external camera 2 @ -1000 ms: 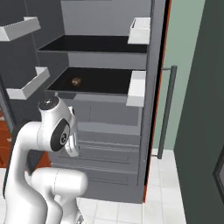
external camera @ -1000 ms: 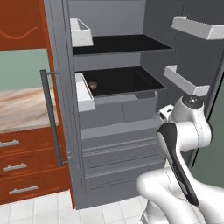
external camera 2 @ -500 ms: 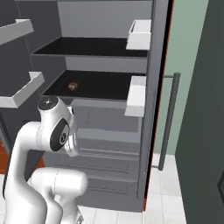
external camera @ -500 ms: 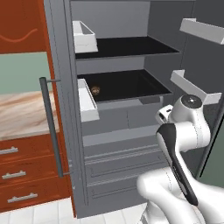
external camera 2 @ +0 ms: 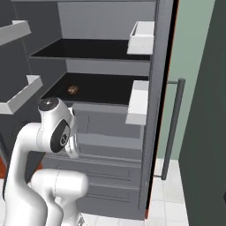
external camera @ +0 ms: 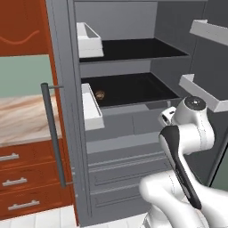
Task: Gather the squash and potato from the fridge and place them on a tray on the dining counter. Then gather the chicken drumstick and steak from the fridge and place them on the other tray.
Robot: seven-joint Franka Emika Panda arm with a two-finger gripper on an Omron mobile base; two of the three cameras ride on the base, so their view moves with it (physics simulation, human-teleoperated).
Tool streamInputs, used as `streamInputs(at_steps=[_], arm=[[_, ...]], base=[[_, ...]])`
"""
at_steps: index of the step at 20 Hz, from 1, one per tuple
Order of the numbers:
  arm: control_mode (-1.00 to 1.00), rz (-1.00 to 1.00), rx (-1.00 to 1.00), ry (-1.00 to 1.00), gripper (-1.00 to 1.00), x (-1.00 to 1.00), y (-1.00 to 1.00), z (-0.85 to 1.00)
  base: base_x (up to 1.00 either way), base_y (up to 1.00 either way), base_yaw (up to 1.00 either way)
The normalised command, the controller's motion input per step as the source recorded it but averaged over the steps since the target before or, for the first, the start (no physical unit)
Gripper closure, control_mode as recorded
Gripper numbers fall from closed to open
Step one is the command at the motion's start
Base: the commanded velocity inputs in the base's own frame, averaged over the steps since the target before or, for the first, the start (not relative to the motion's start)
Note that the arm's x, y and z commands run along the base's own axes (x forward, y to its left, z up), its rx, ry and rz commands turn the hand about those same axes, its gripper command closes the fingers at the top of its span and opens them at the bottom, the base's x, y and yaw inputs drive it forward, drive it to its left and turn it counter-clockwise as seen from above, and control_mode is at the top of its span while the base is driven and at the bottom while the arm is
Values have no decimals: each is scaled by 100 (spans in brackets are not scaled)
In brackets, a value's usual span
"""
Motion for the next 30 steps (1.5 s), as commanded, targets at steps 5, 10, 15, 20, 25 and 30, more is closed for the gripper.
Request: streamInputs(at_steps=[5, 10, 15, 20, 25, 30], arm=[[100, 0, 0, 0, -100, 0, 0, 0], [100, 0, 0, 0, -100, 0, 0, 0], [100, 0, 0, 0, -100, 0, 0, 0], [-100, 1, 0, 0, -100, 2, 0, -2], [-100, 23, 0, 0, -100, 17, 0, -2], [-100, 23, -6, 0, -100, 9, 2, 0]], base=[[37, 0, 5], [37, 0, 5], [34, 0, 5], [18, 0, 4], [0, 0, 0], [0, 0, 0]])
